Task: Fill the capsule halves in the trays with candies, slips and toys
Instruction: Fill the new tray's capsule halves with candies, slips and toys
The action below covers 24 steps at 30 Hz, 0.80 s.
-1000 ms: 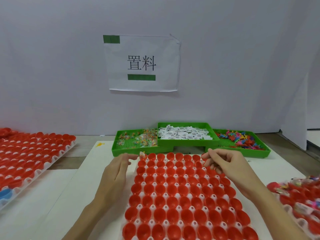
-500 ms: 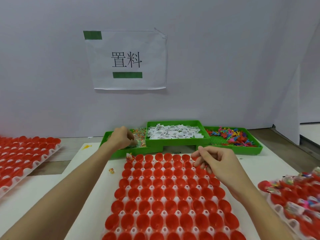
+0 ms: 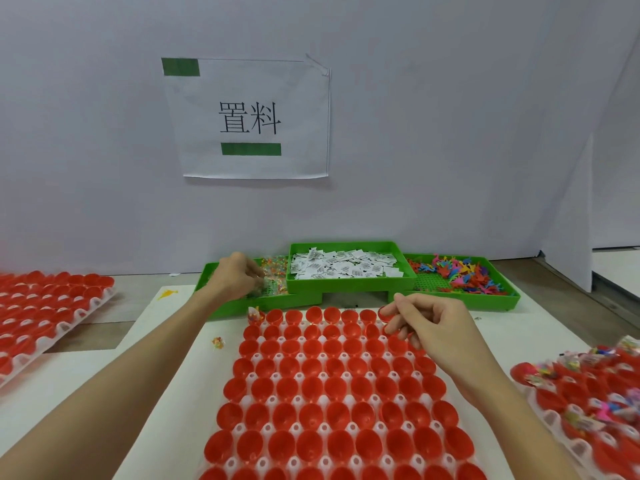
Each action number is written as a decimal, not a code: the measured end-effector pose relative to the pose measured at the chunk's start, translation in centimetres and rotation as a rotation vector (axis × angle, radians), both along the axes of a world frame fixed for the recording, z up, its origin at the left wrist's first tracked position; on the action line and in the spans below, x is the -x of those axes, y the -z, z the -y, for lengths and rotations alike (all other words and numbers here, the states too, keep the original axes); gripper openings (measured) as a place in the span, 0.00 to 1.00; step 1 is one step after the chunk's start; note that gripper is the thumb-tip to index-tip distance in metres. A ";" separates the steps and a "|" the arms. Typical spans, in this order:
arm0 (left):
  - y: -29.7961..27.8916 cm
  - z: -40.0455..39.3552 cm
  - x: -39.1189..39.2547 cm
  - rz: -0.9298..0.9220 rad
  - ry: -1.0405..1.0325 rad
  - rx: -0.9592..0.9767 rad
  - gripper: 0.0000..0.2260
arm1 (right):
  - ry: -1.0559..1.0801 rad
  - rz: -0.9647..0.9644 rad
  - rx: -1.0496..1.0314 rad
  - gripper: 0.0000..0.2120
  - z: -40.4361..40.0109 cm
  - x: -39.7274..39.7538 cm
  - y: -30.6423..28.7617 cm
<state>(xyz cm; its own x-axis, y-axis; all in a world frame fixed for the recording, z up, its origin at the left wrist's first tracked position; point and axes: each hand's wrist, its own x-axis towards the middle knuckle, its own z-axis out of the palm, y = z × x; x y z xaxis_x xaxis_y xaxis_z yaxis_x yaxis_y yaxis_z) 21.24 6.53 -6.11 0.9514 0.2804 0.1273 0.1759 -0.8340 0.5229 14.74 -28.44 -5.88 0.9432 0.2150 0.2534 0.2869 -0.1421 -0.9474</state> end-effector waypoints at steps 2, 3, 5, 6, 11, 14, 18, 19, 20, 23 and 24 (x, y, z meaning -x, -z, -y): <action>-0.7 -0.4 0.8 0.115 -0.024 -0.028 0.05 | 0.004 -0.003 0.008 0.15 0.0 0.0 0.1; -1.0 -0.5 1.4 0.187 -0.041 -0.028 0.05 | 0.005 -0.005 0.007 0.15 0.0 0.0 0.1; -1.6 -0.4 3.2 0.337 -0.081 0.001 0.05 | 0.005 -0.005 0.009 0.15 0.0 -0.1 0.1; -1.8 -0.1 4.4 0.397 -0.095 0.042 0.04 | 0.006 -0.005 0.013 0.15 0.0 -0.1 0.2; -0.7 2.9 12.9 0.498 0.044 0.468 0.06 | -0.009 -0.002 0.057 0.14 -0.2 0.0 0.3; 0.8 4.8 17.0 0.513 0.117 0.544 0.10 | -0.016 0.005 0.095 0.13 -0.4 0.2 0.4; 1.9 5.6 18.4 0.549 0.152 0.557 0.12 | -0.008 0.084 0.169 0.09 -0.9 0.7 -0.1; 2.0 5.7 18.5 0.550 0.171 0.554 0.11 | 0.008 0.120 0.191 0.08 -1.1 0.8 -0.2; 2.1 5.7 18.7 0.557 0.183 0.554 0.11 | 0.029 0.155 0.218 0.07 -1.5 0.8 -0.3; 2.8 5.5 19.0 0.577 0.196 0.541 0.11 | 0.116 0.236 0.333 0.08 -3.2 -0.3 -0.5; 3.1 5.5 19.1 0.584 0.206 0.516 0.11 | 0.149 0.261 0.376 0.08 -3.9 -1.0 -0.6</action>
<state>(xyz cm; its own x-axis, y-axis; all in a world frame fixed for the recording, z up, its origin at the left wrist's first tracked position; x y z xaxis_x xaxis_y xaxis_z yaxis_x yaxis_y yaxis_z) 2.16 1.02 -9.18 0.8101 0.2660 0.5225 -0.3757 -0.4485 0.8110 15.72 -24.58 -5.27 0.8860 0.2047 0.4162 0.4588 -0.5182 -0.7218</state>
